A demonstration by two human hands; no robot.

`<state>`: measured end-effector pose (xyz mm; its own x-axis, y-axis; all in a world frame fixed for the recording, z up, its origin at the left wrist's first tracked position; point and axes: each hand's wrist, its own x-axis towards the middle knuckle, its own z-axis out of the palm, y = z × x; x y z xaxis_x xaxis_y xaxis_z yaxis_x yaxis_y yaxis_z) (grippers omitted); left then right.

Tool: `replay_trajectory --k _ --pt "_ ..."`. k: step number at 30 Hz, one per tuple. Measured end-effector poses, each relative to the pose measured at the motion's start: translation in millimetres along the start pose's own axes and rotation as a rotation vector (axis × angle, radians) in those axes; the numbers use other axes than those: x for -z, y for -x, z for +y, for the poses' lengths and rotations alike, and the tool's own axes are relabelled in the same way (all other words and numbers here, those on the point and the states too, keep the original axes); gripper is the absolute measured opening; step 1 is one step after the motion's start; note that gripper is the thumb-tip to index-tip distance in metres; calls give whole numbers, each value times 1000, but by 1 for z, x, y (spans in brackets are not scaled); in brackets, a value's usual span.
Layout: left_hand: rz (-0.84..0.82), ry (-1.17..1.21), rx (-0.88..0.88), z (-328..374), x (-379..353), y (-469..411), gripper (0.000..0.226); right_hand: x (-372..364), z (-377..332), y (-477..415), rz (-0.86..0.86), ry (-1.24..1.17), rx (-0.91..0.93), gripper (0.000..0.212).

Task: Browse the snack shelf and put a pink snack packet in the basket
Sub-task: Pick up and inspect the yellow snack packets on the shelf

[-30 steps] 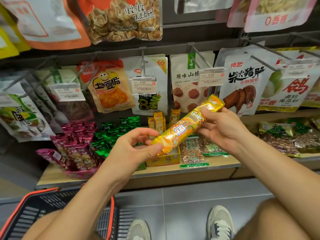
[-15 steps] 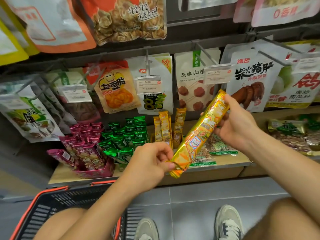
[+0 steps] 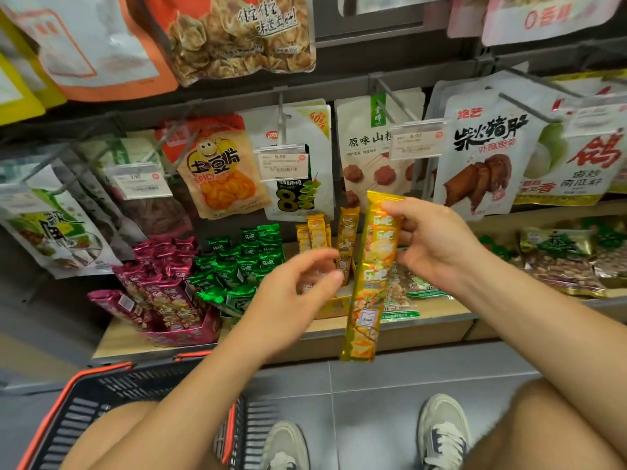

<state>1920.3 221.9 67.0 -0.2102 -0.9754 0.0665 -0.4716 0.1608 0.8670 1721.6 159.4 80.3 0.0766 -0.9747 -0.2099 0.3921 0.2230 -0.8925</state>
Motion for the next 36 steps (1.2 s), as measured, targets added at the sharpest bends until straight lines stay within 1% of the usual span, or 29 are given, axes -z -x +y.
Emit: replay_trajectory --k 2,4,6,7,9,11,13,15,17,19,21,22,24,26,28,30,32,34,36 --pt "22 191 52 13 -1 -10 43 -6 5 4 -120 54 9 7" --pt "37 236 83 22 0 -20 39 -12 8 8 -223 125 7 9" --pt "72 244 146 26 4 -28 29 -14 10 10 -263 163 11 17" --pt "76 273 191 27 6 -31 25 -14 10 10 -257 161 10 24" --pt "21 343 266 27 8 -37 15 -10 10 8 -210 147 -1 38" --pt "-49 371 311 27 7 -42 12 -5 10 5 -179 152 -8 45" --pt "-63 425 333 26 3 -45 13 0 10 3 -193 191 2 42" --pt "-32 470 327 22 0 -49 16 2 12 3 -210 258 6 36" --pt "1 435 285 17 -1 -54 15 4 14 3 -210 308 1 34" --pt "30 367 247 11 -6 -59 15 3 17 2 -197 293 -18 33" --pt "100 342 237 4 -9 -66 20 3 21 0 -200 318 -63 33" --pt "145 358 242 1 -10 -70 22 5 23 -1 -225 384 -107 34" --pt "231 418 263 -5 -8 -80 22 9 28 -2 -326 525 -236 38" --pt "290 442 281 -10 -4 -90 21 15 31 -4 -434 548 -362 48" --pt "330 437 301 -17 0 -100 21 24 28 -10 -497 565 -418 51" --pt "375 488 345 -26 5 -111 18 34 21 -21 -481 609 -455 52" --pt "360 611 418 -33 12 -122 11 44 18 -29 -392 673 -463 53" --pt "247 718 505 -37 17 -132 4 49 27 -36 -295 807 -346 53" --pt "112 659 564 -44 18 -139 23 49 42 -42 -234 956 -168 59"
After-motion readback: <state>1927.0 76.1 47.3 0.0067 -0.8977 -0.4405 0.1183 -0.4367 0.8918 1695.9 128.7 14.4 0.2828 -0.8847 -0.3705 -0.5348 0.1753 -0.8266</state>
